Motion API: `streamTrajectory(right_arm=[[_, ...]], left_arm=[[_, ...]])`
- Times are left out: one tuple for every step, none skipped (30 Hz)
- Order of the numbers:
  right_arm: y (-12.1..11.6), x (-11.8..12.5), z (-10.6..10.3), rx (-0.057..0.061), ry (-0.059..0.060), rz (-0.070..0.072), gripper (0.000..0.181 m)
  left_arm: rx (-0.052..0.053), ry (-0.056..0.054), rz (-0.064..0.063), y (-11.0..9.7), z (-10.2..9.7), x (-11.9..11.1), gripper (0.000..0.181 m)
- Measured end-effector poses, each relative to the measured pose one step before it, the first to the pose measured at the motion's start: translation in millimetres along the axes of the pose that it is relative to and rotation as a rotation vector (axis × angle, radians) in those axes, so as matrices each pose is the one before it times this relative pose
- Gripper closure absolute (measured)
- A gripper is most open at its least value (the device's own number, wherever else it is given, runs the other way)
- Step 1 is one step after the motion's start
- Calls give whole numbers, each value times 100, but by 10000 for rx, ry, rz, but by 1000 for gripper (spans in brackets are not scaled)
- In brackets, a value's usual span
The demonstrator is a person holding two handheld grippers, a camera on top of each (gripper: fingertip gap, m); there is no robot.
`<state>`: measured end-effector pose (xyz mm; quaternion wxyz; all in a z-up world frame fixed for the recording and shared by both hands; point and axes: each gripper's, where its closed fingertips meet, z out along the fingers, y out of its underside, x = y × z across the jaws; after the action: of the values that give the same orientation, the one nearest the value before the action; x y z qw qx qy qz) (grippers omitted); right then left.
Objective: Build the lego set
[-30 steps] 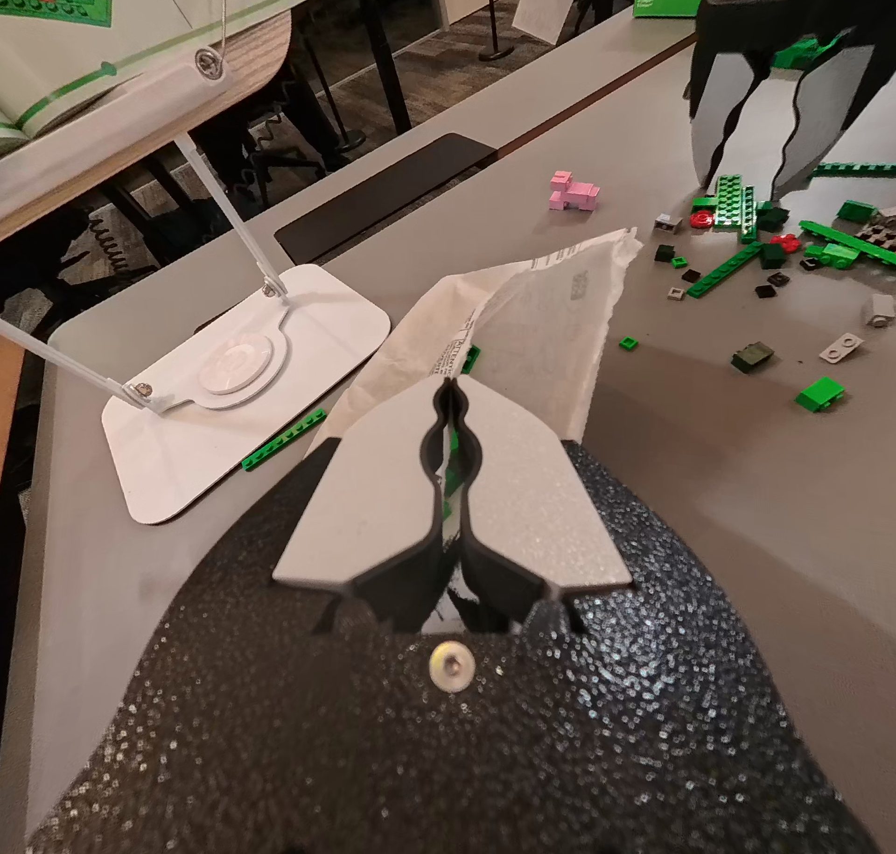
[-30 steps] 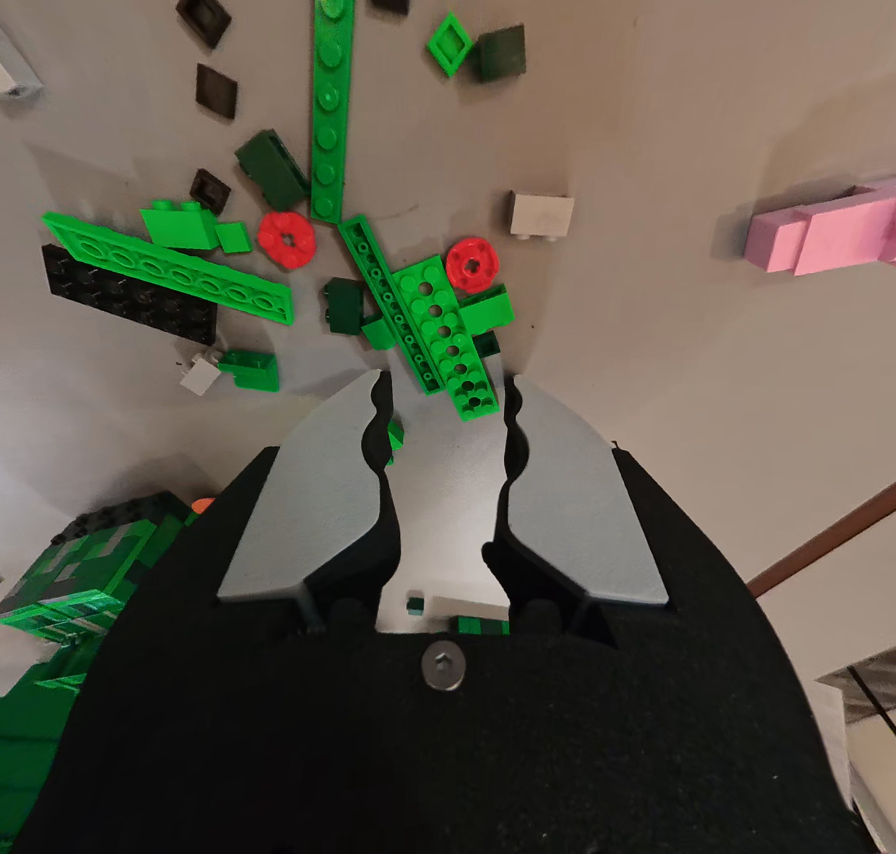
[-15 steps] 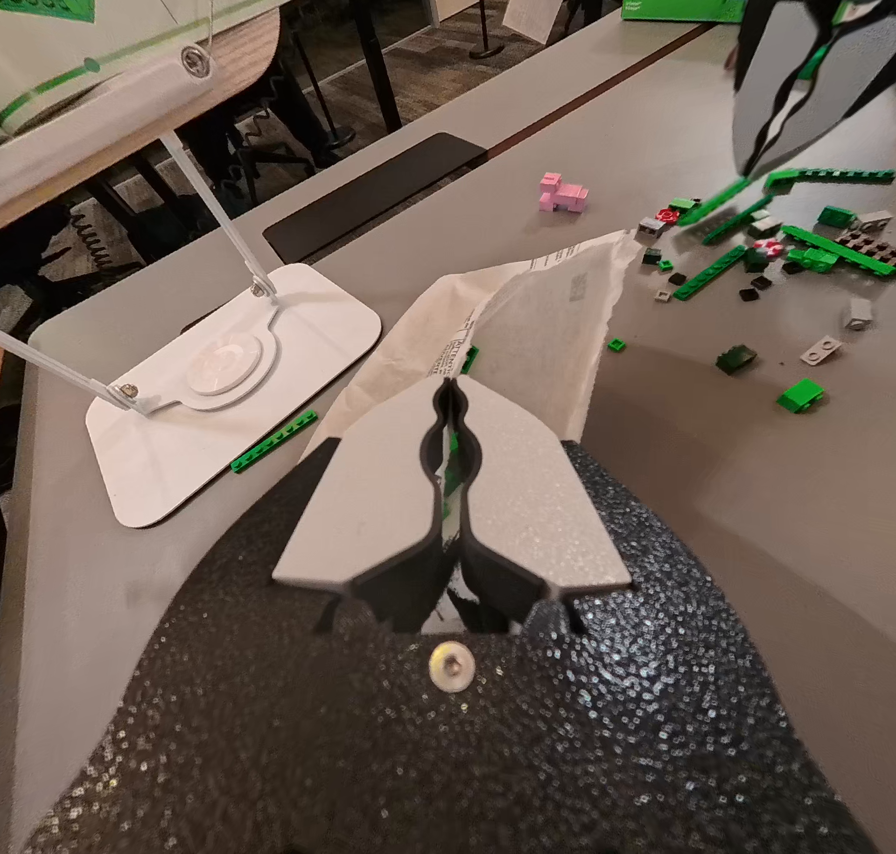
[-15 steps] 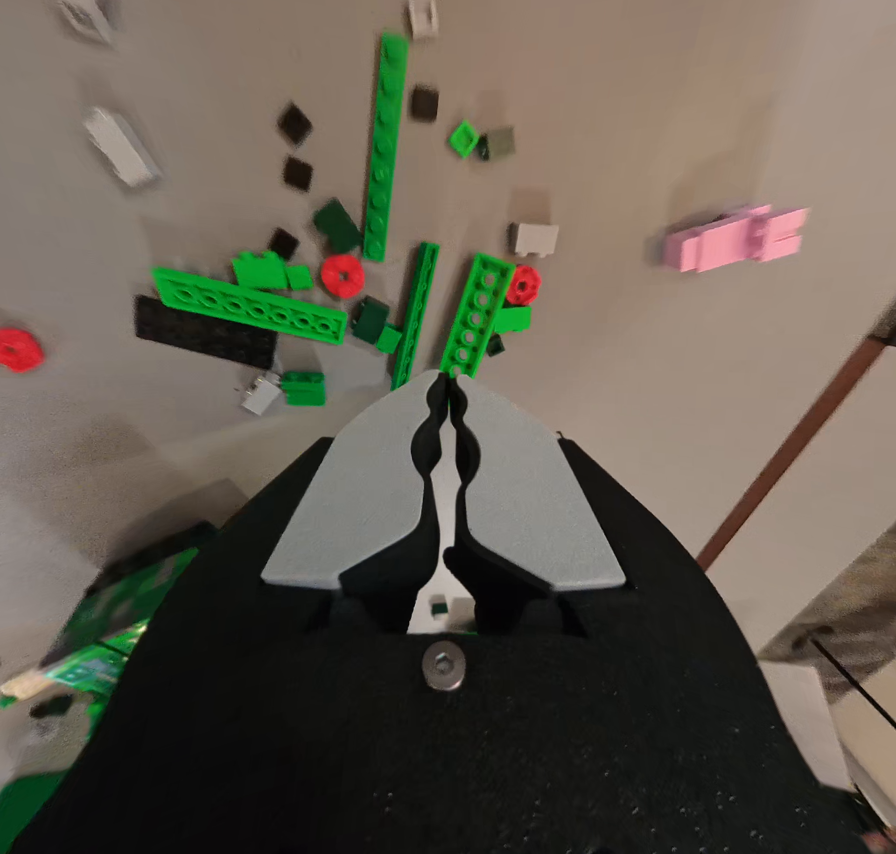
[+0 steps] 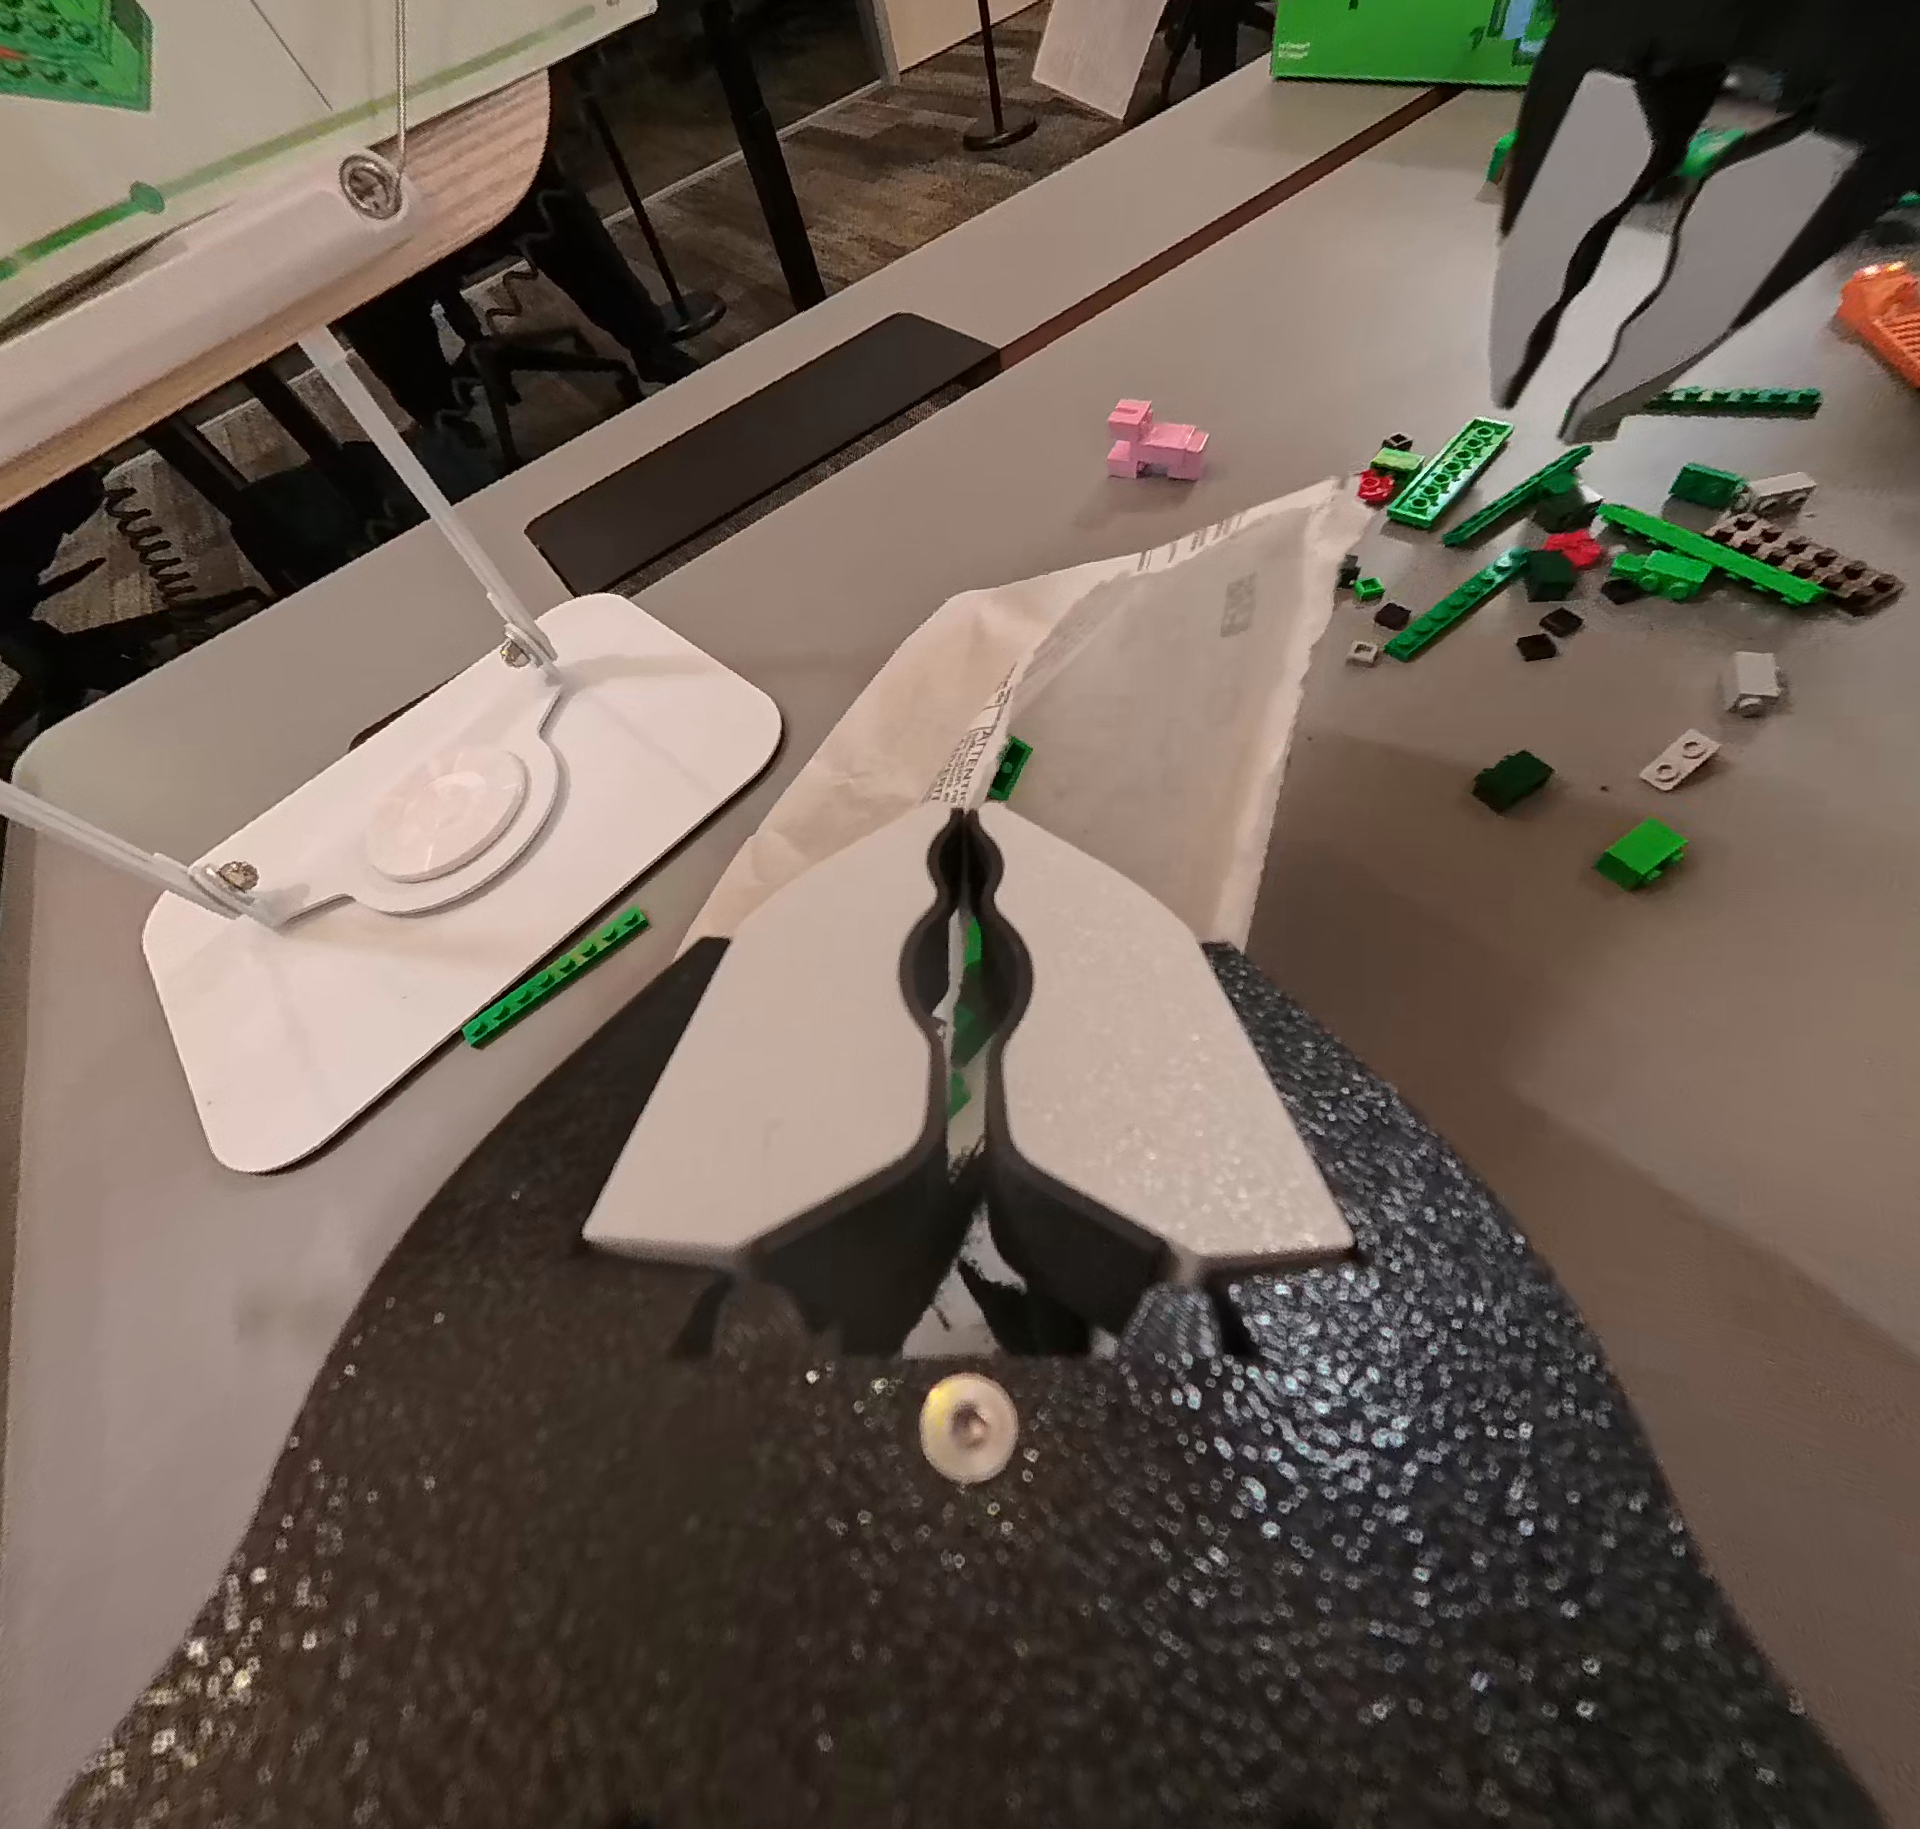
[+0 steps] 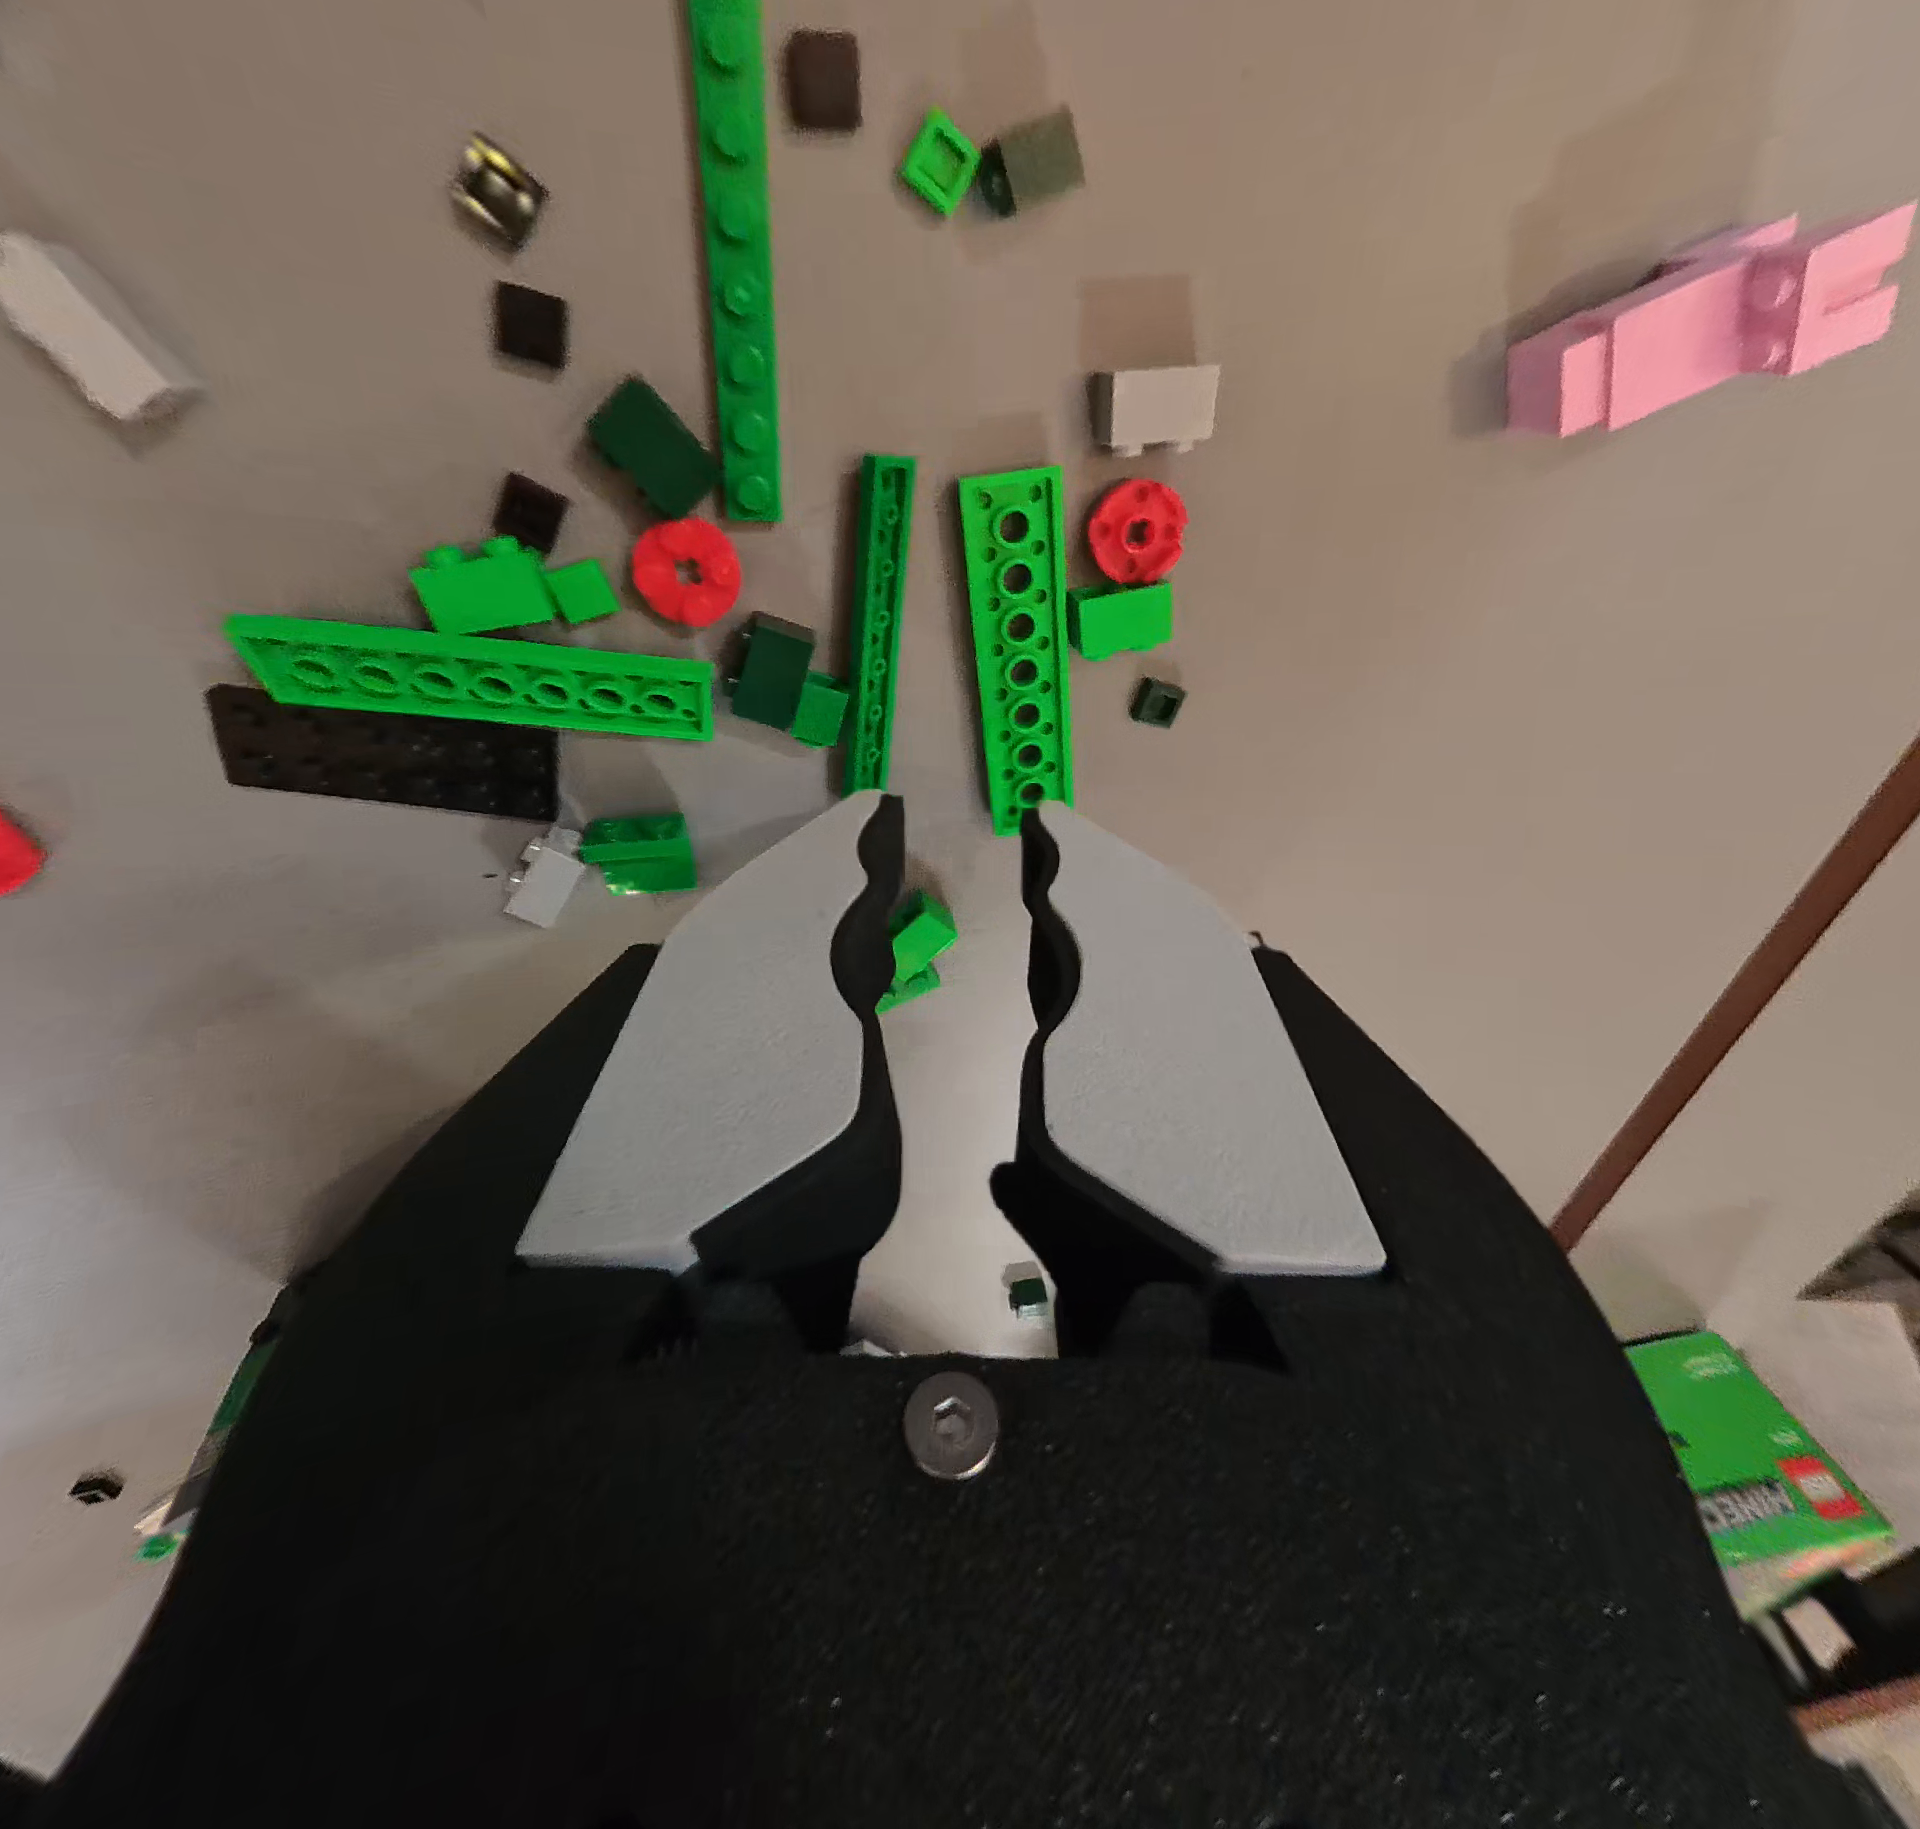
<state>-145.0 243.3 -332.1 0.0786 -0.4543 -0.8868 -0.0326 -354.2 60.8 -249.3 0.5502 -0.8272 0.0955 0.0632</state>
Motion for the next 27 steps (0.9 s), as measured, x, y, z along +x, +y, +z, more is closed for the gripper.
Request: streamTrajectory(right_arm=[[185, 71, 267, -71, -191, 117, 159], [42, -307, 179, 41, -453, 113, 159], [-143, -579, 46, 191, -611, 108, 159], [-185, -553, -30, 207, -551, 128, 160], [-37, -323, -49, 94, -333, 93, 160], [66, -220, -18, -4, -172, -27, 160], [97, -194, 56, -62, -77, -119, 160], [87, -158, 126, -90, -3, -149, 160], [120, -35, 171, -139, 93, -146, 160], [176, 131, 200, -199, 207, -151, 161], [158, 162, 183, -170, 213, -157, 162], [-43, 165, 83, -23, 188, -110, 166], [-147, 166, -19, 74, 151, -26, 172], [-119, 128, -18, 73, 100, 31, 173], [-37, 124, 2, 31, 96, 53, 173], [76, 141, -20, -27, 126, 59, 173], [119, 140, -95, -29, 149, 46, 174], [64, 163, -201, 21, 188, 52, 174], [9, 195, -330, 69, 230, 82, 173], [-140, 161, -469, 137, 233, 95, 173], [-373, 122, -621, 233, 245, 99, 173], [-659, 103, -782, 287, 286, 92, 173], [-981, 58, -917, 325, 330, 38, 174], [-1393, 10, -1018, 421, 364, -23, 174], [-1776, -91, -1057, 509, 369, -58, 174], [-2064, -172, -1011, 549, 366, -108, 173], [-2312, -334, -884, 588, 304, -189, 173]], left_arm=[[-17, 14, 23, 18, 23, 52, 181], [-19, 14, 26, 28, 35, 41, 181], [-20, 9, 29, 24, 12, 43, 181], [-16, 1, 24, 15, 11, 14, 181], [-9, 2, 20, 4, 3, 7, 181], [-6, 7, 13, 1, 5, 8, 181], [-5, 11, 0, -4, 2, 1, 181], [-2, 12, -6, 5, -2, 11, 181], [-1, 17, -1, 4, 12, 33, 181], [-8, 18, 4, 7, 16, 40, 181], [-8, 10, 15, 5, 17, 31, 181], [-8, 12, 19, -1, 17, 51, 181], [-11, 13, 20, 3, 15, 52, 181], [-15, 15, 23, 11, 26, 62, 181], [-19, 12, 18, 30, 26, 44, 181], [-23, 14, 13, 22, 29, 47, 181], [-20, 6, 11, 31, 12, 21, 181], [-3, -14, 0, -8, 3, -22, 181], [17, -36, -25, -37, -10, -63, 181], [5, -27, -62, -49, 19, -74, 181], [-38, -13, -90, 1, 61, -58, 181], [-62, -50, -113, 33, 88, -88, 181], [-53, -74, -103, 28, 90, -103, 181], [-31, -69, -76, 6, 46, -73, 181], [1, -63, -48, -70, 25, -41, 181], [4, -25, -13, -82, -18, 12, 181], [9, -34, -11, -83, -24, 0, 181]])
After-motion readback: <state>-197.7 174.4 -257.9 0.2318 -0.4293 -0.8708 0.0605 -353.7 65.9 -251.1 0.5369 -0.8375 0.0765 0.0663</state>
